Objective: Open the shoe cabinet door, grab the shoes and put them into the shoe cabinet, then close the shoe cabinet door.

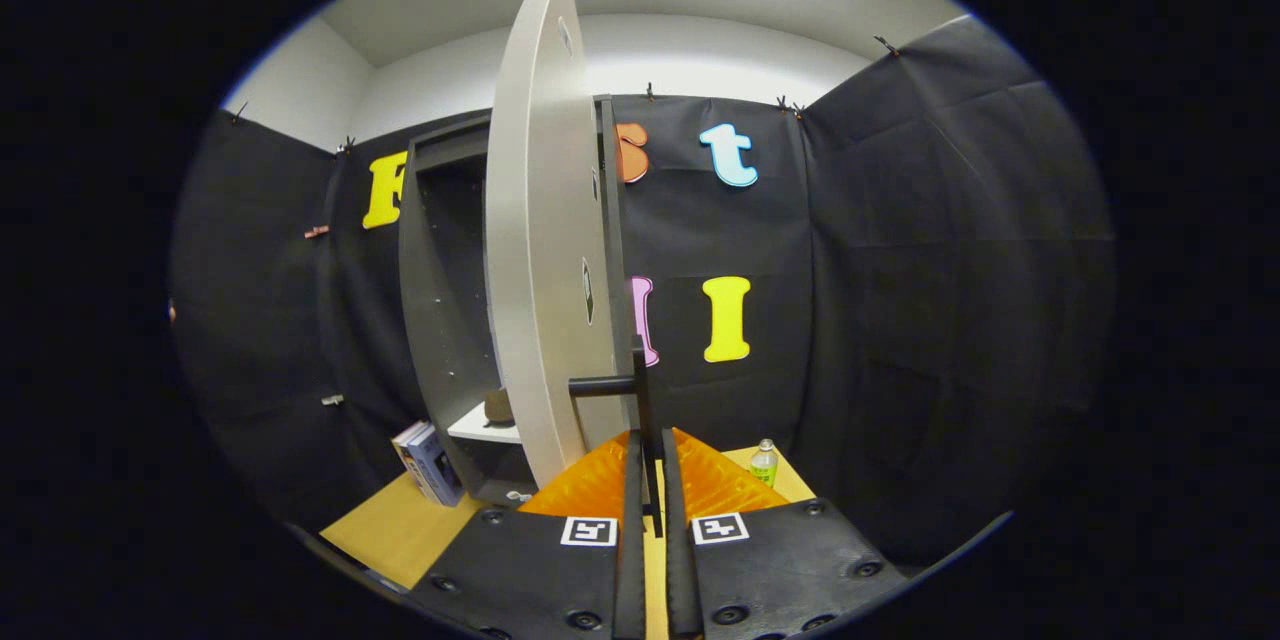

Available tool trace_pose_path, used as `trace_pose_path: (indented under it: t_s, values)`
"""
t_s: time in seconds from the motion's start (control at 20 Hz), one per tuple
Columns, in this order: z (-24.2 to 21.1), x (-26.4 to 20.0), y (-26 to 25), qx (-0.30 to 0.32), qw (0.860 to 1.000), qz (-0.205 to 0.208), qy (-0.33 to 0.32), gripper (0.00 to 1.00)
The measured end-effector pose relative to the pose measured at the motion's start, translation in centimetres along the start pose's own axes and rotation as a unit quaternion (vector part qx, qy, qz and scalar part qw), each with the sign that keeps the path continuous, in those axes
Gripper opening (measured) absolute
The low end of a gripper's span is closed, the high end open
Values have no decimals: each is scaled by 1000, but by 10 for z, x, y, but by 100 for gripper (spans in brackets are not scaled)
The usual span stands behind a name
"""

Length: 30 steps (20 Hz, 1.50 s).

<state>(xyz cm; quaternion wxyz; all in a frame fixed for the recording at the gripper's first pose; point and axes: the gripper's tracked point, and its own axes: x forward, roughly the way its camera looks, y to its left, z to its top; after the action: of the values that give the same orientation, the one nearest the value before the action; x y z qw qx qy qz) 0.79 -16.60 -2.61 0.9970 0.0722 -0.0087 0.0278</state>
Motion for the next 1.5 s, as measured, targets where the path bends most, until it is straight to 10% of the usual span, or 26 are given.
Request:
trace_pose_path:
  t_s: [0.25,0.7,1.5]
  values:
    - [-1,-19,-6,-39,999,-33,-1,21]
    - [-57,-81,65,-33,996,53,66,97]
    - [-402,-5,186,-37,930,84,357,99]
